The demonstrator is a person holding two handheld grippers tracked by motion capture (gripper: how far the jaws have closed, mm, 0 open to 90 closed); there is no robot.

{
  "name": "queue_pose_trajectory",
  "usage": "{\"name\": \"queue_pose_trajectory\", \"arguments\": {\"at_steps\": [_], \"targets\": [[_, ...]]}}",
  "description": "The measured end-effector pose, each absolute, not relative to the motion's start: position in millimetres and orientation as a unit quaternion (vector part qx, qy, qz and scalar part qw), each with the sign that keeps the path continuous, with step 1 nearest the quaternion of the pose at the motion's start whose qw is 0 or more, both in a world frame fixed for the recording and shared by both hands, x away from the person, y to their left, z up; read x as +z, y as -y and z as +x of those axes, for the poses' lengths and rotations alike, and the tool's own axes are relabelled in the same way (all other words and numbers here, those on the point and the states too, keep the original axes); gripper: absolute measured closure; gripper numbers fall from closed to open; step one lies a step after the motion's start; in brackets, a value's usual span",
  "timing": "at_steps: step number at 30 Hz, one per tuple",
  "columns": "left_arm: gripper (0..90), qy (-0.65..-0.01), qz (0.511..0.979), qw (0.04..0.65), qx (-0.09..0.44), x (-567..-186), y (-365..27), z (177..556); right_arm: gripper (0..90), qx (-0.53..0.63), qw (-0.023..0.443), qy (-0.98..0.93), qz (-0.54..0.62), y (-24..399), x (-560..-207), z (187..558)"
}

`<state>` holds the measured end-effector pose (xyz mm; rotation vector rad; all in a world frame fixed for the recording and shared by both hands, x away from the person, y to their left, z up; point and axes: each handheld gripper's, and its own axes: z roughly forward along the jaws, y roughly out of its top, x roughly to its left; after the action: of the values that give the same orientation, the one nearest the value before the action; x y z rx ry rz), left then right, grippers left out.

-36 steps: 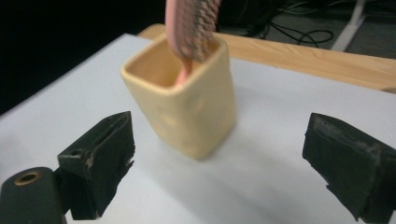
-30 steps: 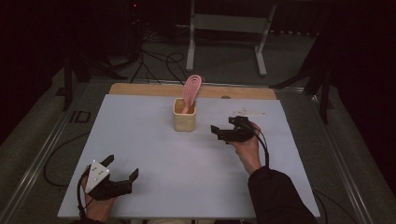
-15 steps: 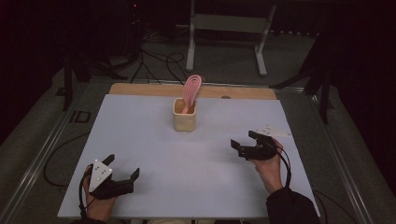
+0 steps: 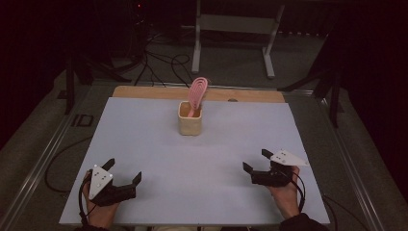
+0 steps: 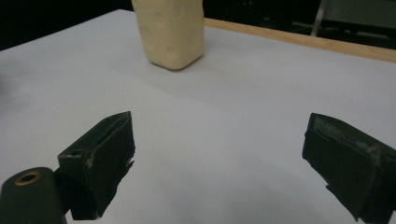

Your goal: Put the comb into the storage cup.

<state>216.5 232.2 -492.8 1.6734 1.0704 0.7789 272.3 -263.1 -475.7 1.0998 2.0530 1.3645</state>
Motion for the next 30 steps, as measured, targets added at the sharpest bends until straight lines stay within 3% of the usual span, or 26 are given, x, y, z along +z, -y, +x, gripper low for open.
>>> {"name": "queue_pose_trajectory", "arguments": {"at_steps": [16,30], "targets": [[0.0,-0.439,0.688,0.485,0.315,-494.3,-235.0,216.8,9.1,0.527,0.241,-0.712,0.396,283.7,-491.7,238.0],[0.0,-0.448,0.686,0.481,0.312,-497.3,-238.0,218.6,9.1,0.518,0.252,-0.714,0.398,284.5,-495.0,234.5]]}}
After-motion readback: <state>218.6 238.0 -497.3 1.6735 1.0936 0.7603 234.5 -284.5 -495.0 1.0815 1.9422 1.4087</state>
